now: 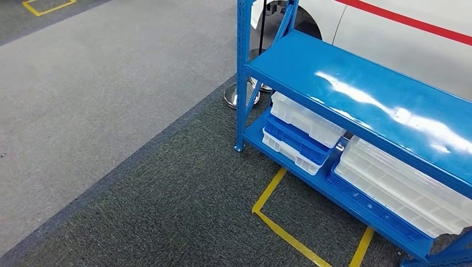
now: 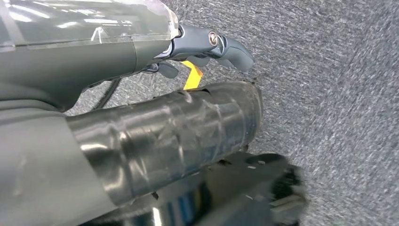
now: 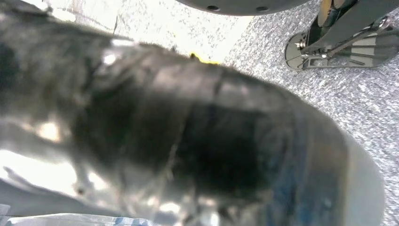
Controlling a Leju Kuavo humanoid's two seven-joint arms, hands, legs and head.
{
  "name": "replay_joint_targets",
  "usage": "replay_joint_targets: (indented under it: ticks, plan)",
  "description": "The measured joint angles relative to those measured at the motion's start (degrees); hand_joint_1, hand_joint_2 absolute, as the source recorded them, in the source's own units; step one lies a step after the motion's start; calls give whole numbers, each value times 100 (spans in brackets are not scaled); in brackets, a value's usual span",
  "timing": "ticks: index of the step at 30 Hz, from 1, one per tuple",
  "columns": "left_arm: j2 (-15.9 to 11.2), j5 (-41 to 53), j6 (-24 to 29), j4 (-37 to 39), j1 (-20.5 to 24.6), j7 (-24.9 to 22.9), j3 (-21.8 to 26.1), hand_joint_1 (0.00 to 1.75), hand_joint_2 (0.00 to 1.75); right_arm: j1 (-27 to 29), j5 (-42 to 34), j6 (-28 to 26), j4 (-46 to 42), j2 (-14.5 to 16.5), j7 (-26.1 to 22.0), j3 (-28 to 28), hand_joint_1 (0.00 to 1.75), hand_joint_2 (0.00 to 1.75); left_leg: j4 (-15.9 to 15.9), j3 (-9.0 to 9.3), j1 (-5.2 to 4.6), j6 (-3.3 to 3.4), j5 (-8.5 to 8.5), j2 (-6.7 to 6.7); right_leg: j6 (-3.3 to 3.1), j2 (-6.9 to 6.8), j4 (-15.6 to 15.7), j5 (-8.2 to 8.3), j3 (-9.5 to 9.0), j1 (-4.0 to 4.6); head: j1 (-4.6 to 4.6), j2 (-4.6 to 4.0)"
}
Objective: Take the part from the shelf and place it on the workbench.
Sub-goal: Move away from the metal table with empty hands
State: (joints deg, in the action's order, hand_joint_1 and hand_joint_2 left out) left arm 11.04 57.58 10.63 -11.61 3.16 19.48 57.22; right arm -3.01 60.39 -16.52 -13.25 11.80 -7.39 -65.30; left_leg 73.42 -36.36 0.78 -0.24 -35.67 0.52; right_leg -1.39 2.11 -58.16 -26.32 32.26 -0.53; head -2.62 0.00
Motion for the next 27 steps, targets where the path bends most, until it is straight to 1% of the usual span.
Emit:
replay_joint_targets:
  ticks: [1, 2, 3, 4, 5, 6, 7, 8, 9, 10, 11, 12, 13, 14, 15, 16, 17, 18, 19, 20, 21, 22, 23, 24, 25, 26, 27]
  plan:
    - [-1, 8, -1, 0, -4, -4, -2, 0, 0, 2, 0, 2, 0, 0, -1, -4, 0, 0, -205, 78, 7, -1, 184, -15, 8, 77, -21, -6, 1, -4, 1, 0]
    - [-1, 15, -1, 0, -6, -8, -3, 0, 0, 2, 0, 4, 0, 0, -2, -7, 0, 0, -563, 227, 18, 3, 413, -71, 24, 151, -47, -15, 4, -9, 1, 0]
    - [-1, 20, -1, 0, -8, -13, -5, 0, 0, 0, 0, 6, 0, 0, -4, -8, 0, 0, -926, 376, 32, 10, 568, -215, 48, 217, -80, -28, 19, -8, 0, 0]
    - [0, 23, -1, 0, -7, -14, -6, 0, 0, -6, 0, 8, 0, 0, -6, -8, 0, 0, -1207, 485, 43, 18, 667, -345, 80, 280, -115, -39, 43, -4, -2, 0]
    - [2, 27, -2, 0, -3, -16, -8, 0, 0, -10, 0, 9, 0, 0, -10, -8, 0, 0, -1367, 541, 46, 29, 700, -449, 118, 334, -138, -40, 74, -1, -4, 0]
    - [4, 31, -2, 0, 2, -18, -9, 0, 0, -9, -1, 10, 0, 0, -13, -8, 0, 0, -1411, 548, 38, 49, 682, -498, 161, 388, -147, -31, 104, -4, -5, 0]
    - [5, 32, -1, 0, 9, -19, -11, 0, 0, -5, -2, 11, 0, 0, -15, -9, 0, 0, -1423, 548, 33, 78, 700, -441, 204, 447, -141, -12, 128, -12, -5, 0]
    - [12, 35, -2, 0, 13, -20, -13, 0, 0, 3, -2, 12, 0, -1, -17, -9, 0, 0, -1443, 555, 37, 120, 723, -365, 239, 476, -142, 0, 144, -26, -4, 0]
    - [18, 35, -1, 0, 16, -19, -13, 0, 0, 8, -2, 13, 0, -2, -17, -10, 0, 0, -1474, 564, 44, 166, 748, -293, 268, 414, -189, -32, 175, -30, -11, 0]
    - [25, 35, -1, 0, 14, -19, -13, 0, 0, 8, -2, 15, 0, -2, -18, -10, 0, 0, -1505, 570, 55, 209, 774, -213, 293, 291, -334, -132, 250, -28, -19, 0]
    - [33, 36, -2, 0, 14, -18, -13, 0, 0, 4, -1, 18, 0, -3, -19, -10, 0, 0, -1527, 569, 57, 239, 790, -132, 314, 132, -591, -291, 373, -29, -28, 0]
    - [36, 36, -3, 0, 9, -16, -13, 0, 0, 0, -1, 22, 0, -2, -20, -10, 0, 0, -1536, 565, 48, 255, 795, -57, 338, -26, -939, -485, 542, -26, -37, 0]
    - [39, 37, -4, 0, 3, -16, -13, 0, 0, -4, 0, 28, 0, -2, -22, -10, 0, 0, -1536, 560, 39, 263, 794, 28, 359, -105, -1300, -648, 715, -32, -38, 0]
    - [40, 37, -5, 0, -1, -18, -13, 0, 0, -3, 0, 35, 0, -3, -27, -10, 0, 0, -1534, 557, 34, 263, 789, 111, 374, -143, -1558, -726, 834, -37, -38, 0]
    - [41, 38, -9, 0, -2, -19, -13, 0, 0, 2, 0, 43, 0, -3, -33, -10, 0, 0, -1532, 558, 31, 260, 782, 189, 383, -166, -1632, -700, 857, -41, -37, 0]
    - [42, 40, -14, 0, 2, -21, -13, 0, 0, 9, 0, 49, 0, -4, -40, -10, 0, 0, -1531, 565, 31, 253, 773, 258, 383, -189, -1486, -575, 768, -43, -38, 0]
    - [43, 42, -22, 0, 8, -22, -14, 0, 0, 14, 1, 52, 0, -5, -46, -10, 0, 0, -1531, 579, 31, 239, 763, 319, 370, -247, -1143, -388, 574, -40, -38, 0]
    - [44, 46, -34, 0, 13, -22, -14, 0, 0, 14, 2, 54, 0, -5, -49, -10, 0, 0, -1530, 597, 25, 220, 750, 372, 342, -369, -733, -236, 354, -26, -38, 0]
    - [46, 50, -46, 0, 17, -22, -15, 0, 0, 8, 3, 53, 0, -6, -51, -10, 0, 0, -1527, 614, 13, 192, 733, 421, 300, -469, -395, -128, 176, 1, -37, 0]
    - [47, 52, -56, 0, 20, -21, -15, 0, 0, 1, 4, 53, 0, -7, -52, -10, 0, 0, -1526, 630, 0, 162, 719, 469, 253, -543, -174, -79, 66, 28, -35, 0]
    - [48, 54, -65, 0, 24, -21, -16, 0, 0, -3, 4, 53, 0, -7, -53, -10, 0, 0, -1531, 646, -11, 128, 707, 513, 209, -568, -96, -86, 40, 55, -34, 0]
    - [50, 54, -71, 0, 32, -20, -17, 0, 0, -1, 4, 53, 0, -8, -53, -10, 0, 0, -1540, 666, -20, 94, 701, 559, 171, -509, -92, -77, 49, 71, -33, 0]
    - [51, 54, -74, 0, 41, -20, -19, 0, 0, 5, 4, 54, 0, -9, -53, -11, 0, 0, -1545, 680, -16, 60, 690, 581, 131, -450, -73, -64, 43, 54, -33, 0]
    - [52, 54, -76, 0, 47, -19, -20, 0, 0, 9, 4, 54, 0, -10, -52, -11, 0, 0, -1509, 682, -10, 28, 646, 522, 93, -395, -48, -47, 31, 36, -33, 0]
    - [54, 54, -77, 0, 48, -18, -21, 0, 0, 9, 4, 53, -1, -11, -52, -12, 0, 0, -1391, 643, -3, 3, 550, 415, 51, -345, -22, -26, 19, 16, -30, 0]
    - [53, 54, -77, 0, 44, -16, -22, 0, 0, 5, 4, 53, -1, -11, -52, -12, 0, 0, -1146, 539, 7, -15, 387, 271, 14, -293, -2, -10, 9, -3, -28, 0]
    - [53, 54, -77, 0, 36, -14, -22, 0, 0, 0, 4, 54, -2, -11, -52, -13, 0, 0, -788, 381, 13, -26, 186, 129, -10, -239, 1, -5, 14, 3, -26, 0]
